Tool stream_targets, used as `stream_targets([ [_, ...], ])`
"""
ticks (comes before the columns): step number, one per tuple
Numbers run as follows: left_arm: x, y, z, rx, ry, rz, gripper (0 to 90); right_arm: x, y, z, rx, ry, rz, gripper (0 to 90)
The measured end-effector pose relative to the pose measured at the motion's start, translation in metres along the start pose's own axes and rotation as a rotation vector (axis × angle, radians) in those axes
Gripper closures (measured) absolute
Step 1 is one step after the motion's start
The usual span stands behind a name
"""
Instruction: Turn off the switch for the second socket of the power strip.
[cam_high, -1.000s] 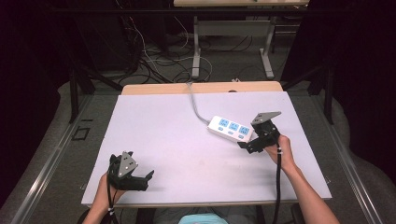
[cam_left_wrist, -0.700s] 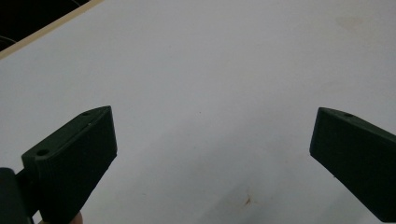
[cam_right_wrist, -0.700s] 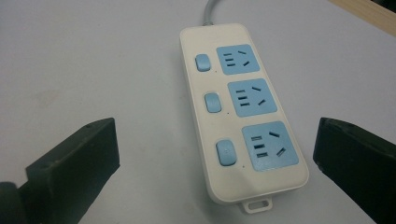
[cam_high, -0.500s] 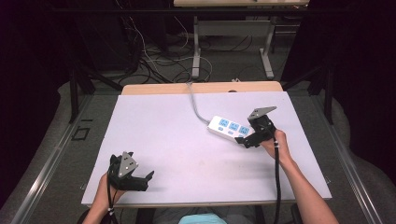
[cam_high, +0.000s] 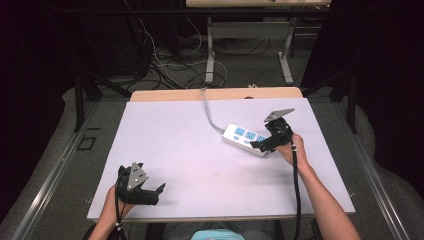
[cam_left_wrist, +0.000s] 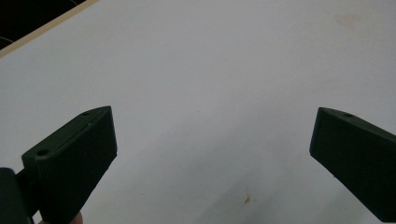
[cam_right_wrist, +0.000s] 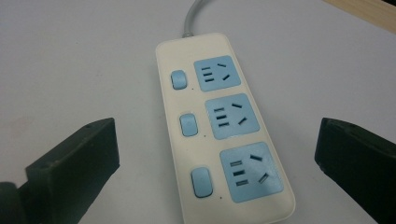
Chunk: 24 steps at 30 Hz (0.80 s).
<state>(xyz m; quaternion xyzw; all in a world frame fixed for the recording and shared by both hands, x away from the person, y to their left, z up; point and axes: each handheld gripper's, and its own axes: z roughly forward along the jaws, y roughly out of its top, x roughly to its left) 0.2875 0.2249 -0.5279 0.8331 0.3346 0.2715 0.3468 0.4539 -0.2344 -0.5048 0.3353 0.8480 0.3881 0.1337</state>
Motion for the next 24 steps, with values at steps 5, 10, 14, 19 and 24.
stream_targets([
  [5,0.0,0.0,0.001,-0.008,0.002,-0.003,0.6,-0.007,0.002,0.006,-0.002,0.002,0.014,0.0],
  [10,0.0,0.0,0.0,-0.005,-0.006,-0.003,0.8,-0.014,0.002,0.012,0.006,0.003,0.047,0.0],
  [14,0.0,0.0,0.001,-0.009,-0.002,-0.004,0.8,-0.015,0.002,0.016,0.008,0.005,0.059,0.0],
  [19,0.0,0.0,0.0,-0.005,-0.006,-0.004,0.8,-0.017,0.002,0.018,0.008,-0.007,0.058,0.0],
  [24,0.0,0.0,0.0,-0.01,-0.002,-0.002,0.8,-0.016,0.002,0.019,-0.001,0.002,0.055,0.4],
])
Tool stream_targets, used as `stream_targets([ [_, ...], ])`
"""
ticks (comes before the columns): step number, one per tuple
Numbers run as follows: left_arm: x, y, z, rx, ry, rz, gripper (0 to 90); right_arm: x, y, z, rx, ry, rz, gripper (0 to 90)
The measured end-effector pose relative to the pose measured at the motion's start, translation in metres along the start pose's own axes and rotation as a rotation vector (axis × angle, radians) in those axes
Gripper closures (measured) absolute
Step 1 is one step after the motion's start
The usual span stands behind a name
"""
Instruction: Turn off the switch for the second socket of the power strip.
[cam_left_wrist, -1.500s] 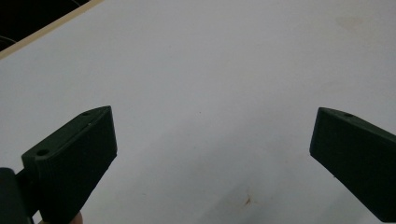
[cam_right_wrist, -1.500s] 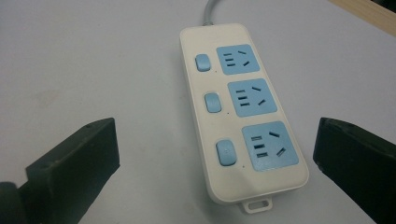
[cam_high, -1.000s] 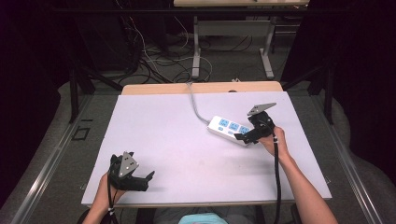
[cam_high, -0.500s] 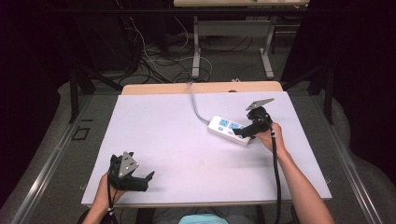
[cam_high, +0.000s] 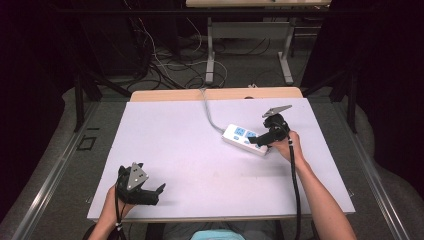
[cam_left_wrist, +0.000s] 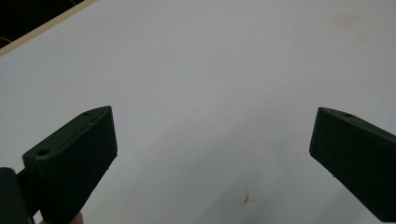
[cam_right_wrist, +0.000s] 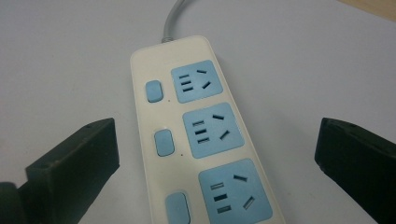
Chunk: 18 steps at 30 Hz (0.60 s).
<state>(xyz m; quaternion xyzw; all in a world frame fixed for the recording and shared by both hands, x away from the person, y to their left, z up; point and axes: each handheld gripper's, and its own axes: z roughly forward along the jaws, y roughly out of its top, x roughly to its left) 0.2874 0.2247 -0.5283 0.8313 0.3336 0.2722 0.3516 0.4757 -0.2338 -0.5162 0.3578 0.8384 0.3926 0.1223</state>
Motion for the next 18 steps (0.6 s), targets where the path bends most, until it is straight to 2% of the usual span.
stream_targets([
  [3,0.001,0.0,-0.001,0.007,-0.005,-0.002,0.8,0.001,0.0,0.0,-0.011,0.009,0.002,5.3],
  [4,0.001,0.0,-0.001,0.008,-0.005,-0.002,0.8,0.002,0.001,0.0,-0.013,0.015,0.003,14.2],
  [5,0.001,0.0,-0.001,0.005,-0.005,-0.004,0.8,0.002,0.001,0.0,-0.013,0.015,0.003,14.2],
  [6,0.0,0.0,-0.001,0.005,-0.003,-0.003,0.8,0.004,0.001,-0.001,-0.028,0.013,0.009,24.4],
  [7,0.001,0.0,-0.001,0.007,0.005,0.007,0.8,0.004,0.001,-0.001,-0.028,0.013,0.009,24.4],
  [8,0.0,0.0,-0.001,0.007,0.006,0.008,0.8,0.005,0.001,-0.001,-0.035,0.012,0.0,35.5],
  [9,0.0,0.0,-0.001,0.005,0.001,0.002,0.8,0.005,0.001,-0.001,-0.035,0.012,0.0,35.5],
  [10,-0.001,0.0,-0.001,0.004,-0.002,-0.005,0.8,0.006,0.002,-0.001,-0.031,0.012,0.008,40.8],
  [11,0.0,0.0,-0.002,0.007,0.007,0.009,0.8,0.007,0.002,-0.001,-0.032,0.016,0.005,48.7],
  [12,0.001,0.0,-0.002,0.007,0.003,0.005,0.8,0.008,0.002,0.0,-0.028,0.027,0.008,54.0],
  [13,0.001,0.0,-0.001,0.007,0.0,0.0,0.8,0.01,0.002,0.002,-0.029,0.039,0.005,65.8],
  [16,0.0,0.0,-0.001,0.006,-0.004,-0.006,0.8,0.012,0.003,0.002,-0.023,0.047,-0.003,81.2],
  [17,0.0,0.0,-0.002,0.007,-0.001,-0.004,0.8,0.012,0.003,0.002,-0.023,0.047,-0.003,81.2],
  [18,0.0,0.0,-0.001,-0.001,0.005,-0.001,0.8,0.014,0.003,0.003,-0.028,0.044,-0.01,89.6],
])
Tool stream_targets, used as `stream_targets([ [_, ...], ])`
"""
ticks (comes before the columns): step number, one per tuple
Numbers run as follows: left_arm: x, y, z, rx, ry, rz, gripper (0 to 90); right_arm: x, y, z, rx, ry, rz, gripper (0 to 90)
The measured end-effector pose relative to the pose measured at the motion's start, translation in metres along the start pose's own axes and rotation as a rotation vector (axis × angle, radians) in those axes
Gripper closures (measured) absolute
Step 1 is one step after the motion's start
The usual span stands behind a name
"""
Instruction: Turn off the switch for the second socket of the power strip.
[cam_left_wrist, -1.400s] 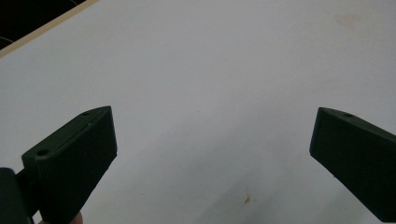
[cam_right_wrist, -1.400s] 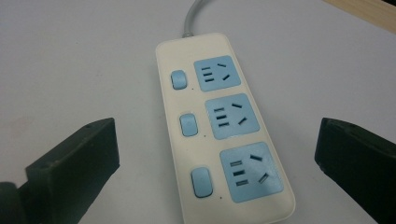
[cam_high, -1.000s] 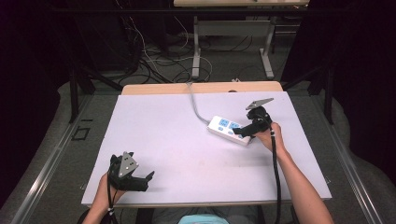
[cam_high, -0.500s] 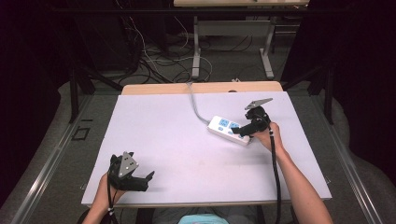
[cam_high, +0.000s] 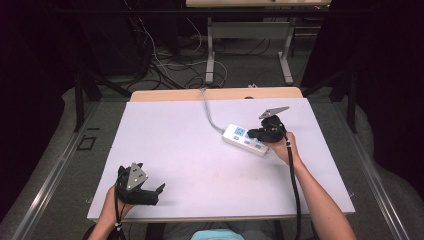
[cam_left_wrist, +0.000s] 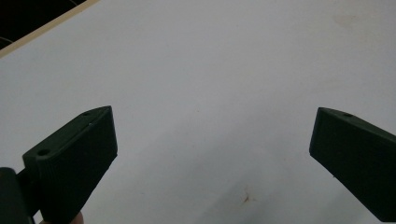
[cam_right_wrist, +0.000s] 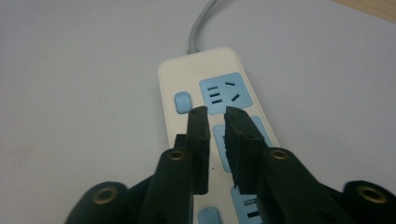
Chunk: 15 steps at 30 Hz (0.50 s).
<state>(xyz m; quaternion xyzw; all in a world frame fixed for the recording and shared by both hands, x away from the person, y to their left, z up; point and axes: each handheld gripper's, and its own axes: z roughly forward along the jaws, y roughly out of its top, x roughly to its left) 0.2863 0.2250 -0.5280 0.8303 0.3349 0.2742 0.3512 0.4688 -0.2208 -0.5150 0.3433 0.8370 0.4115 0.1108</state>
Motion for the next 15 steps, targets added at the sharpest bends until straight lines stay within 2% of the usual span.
stream_targets([
  [7,0.0,0.0,0.0,0.001,-0.001,-0.002,0.9,0.004,0.0,0.004,0.022,-0.005,-0.004,90.0],
  [8,0.0,0.0,0.0,0.001,-0.001,-0.001,0.9,0.005,0.0,0.006,0.028,-0.012,-0.025,90.0],
  [10,0.0,0.0,0.0,0.001,0.002,0.0,0.9,0.006,0.0,0.007,0.03,-0.009,-0.029,90.0],
  [11,0.0,0.0,0.0,0.001,0.001,0.0,0.9,0.008,0.001,0.007,0.05,-0.008,-0.021,90.0],
  [12,0.0,0.0,-0.001,0.001,-0.002,0.0,0.9,0.007,0.0,0.009,0.045,-0.018,-0.054,90.0],
  [15,0.0,0.0,0.0,-0.002,-0.001,-0.001,0.9,0.011,0.001,0.01,0.069,-0.018,-0.03,90.0],
])
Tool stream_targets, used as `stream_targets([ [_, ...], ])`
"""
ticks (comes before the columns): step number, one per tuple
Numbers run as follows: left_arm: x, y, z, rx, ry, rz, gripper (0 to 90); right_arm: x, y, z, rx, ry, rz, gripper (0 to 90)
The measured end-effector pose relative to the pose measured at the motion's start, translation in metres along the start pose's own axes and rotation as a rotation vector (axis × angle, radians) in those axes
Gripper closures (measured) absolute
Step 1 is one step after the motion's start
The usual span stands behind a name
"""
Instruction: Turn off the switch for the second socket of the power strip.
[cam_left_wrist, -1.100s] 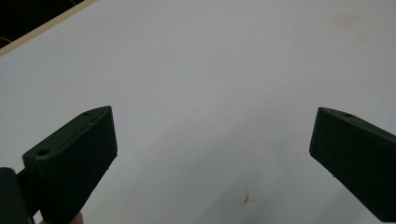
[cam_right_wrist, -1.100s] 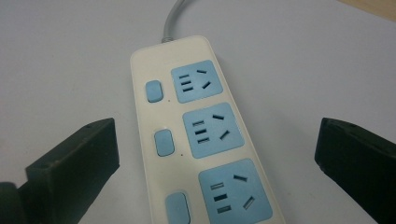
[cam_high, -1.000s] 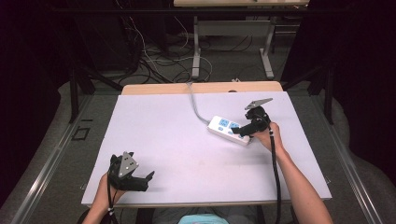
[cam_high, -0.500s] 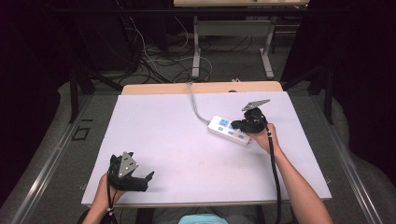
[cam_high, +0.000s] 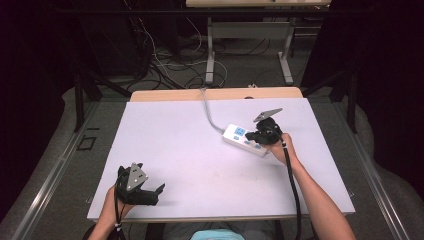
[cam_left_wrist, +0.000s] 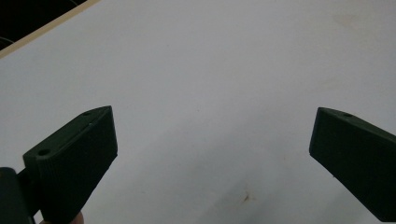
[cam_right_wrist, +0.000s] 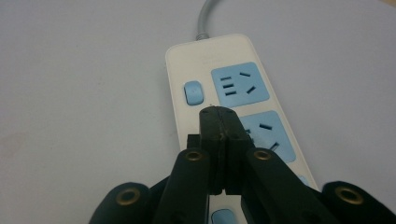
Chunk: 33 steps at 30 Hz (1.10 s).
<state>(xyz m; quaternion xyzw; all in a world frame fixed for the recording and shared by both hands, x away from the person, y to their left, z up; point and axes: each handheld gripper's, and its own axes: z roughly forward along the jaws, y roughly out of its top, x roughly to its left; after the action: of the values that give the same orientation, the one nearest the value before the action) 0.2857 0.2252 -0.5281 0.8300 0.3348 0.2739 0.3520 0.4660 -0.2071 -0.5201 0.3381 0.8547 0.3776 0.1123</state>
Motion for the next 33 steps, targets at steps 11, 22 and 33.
stream_targets([
  [11,0.0,0.0,-0.001,0.012,-0.008,0.005,1.0,0.002,0.0,0.005,0.082,-0.007,-0.063,90.0],
  [22,0.0,0.001,-0.001,0.011,-0.003,0.011,1.0,0.007,-0.002,0.01,0.039,-0.053,-0.053,90.0],
  [33,0.0,0.001,-0.001,0.013,-0.006,0.011,1.1,0.01,-0.002,0.01,0.041,-0.073,-0.056,90.0],
])
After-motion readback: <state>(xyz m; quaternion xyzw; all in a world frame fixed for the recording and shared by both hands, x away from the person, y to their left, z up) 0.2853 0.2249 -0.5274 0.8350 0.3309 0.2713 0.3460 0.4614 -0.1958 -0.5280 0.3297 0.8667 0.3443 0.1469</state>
